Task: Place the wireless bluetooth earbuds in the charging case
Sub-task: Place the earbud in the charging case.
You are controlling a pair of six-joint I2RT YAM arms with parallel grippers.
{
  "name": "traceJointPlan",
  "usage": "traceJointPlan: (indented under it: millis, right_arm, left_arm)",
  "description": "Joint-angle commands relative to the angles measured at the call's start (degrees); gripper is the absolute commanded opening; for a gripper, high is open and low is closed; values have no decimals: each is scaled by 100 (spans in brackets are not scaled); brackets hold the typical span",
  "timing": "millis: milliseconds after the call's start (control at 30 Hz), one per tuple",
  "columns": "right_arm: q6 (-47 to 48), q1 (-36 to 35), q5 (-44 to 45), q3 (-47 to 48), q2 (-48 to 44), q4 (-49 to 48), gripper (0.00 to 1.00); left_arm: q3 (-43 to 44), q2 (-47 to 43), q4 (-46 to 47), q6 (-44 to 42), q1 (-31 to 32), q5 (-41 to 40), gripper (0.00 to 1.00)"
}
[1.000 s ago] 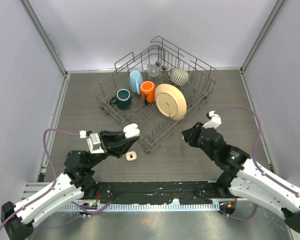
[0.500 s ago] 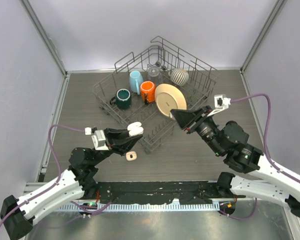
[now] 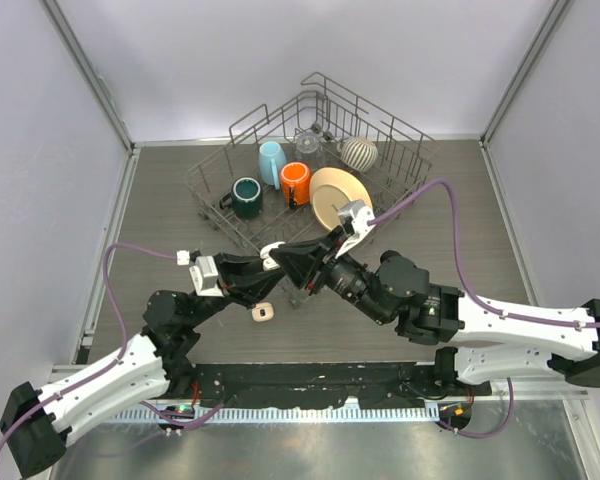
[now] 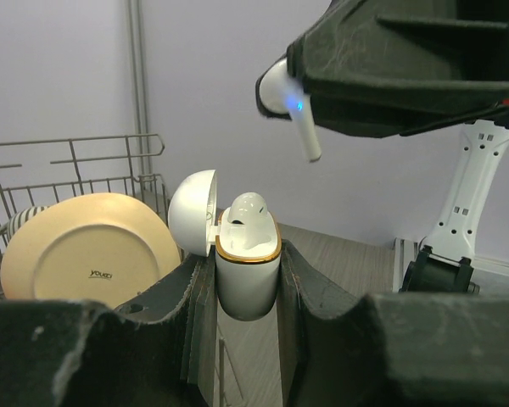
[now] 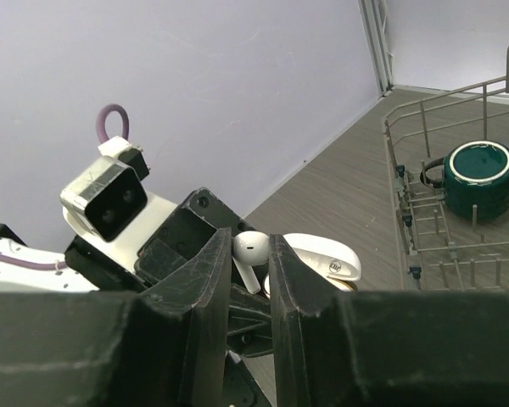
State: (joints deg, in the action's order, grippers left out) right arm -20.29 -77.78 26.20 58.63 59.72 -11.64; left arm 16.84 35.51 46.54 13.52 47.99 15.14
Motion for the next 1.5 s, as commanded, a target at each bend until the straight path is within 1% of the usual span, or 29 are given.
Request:
traceJointPlan:
  millis: [0,133,400,733,1067,1467]
  right_arm:
    - [298,-115,342,280,100,-304,1]
    - [359,-185,430,272,241,-269,1]
    - [702,-396,1001,377,523,-181,1]
    - [887,-458,1458,210,584,-559,1]
    - [720,-484,1274,149,690,-664,1]
    - [772,-528,1450,17,769,-708,1]
  left_arm:
    - [250,-44,408,37,0,60,0]
    - [250,-44,425,46,0,60,0]
    - [267,-97,426,81,0,68,0]
    - [267,-114,434,151,9,104,0]
    - [328,26,557,204,0,95,0]
    - [381,123,707,292,0,77,0]
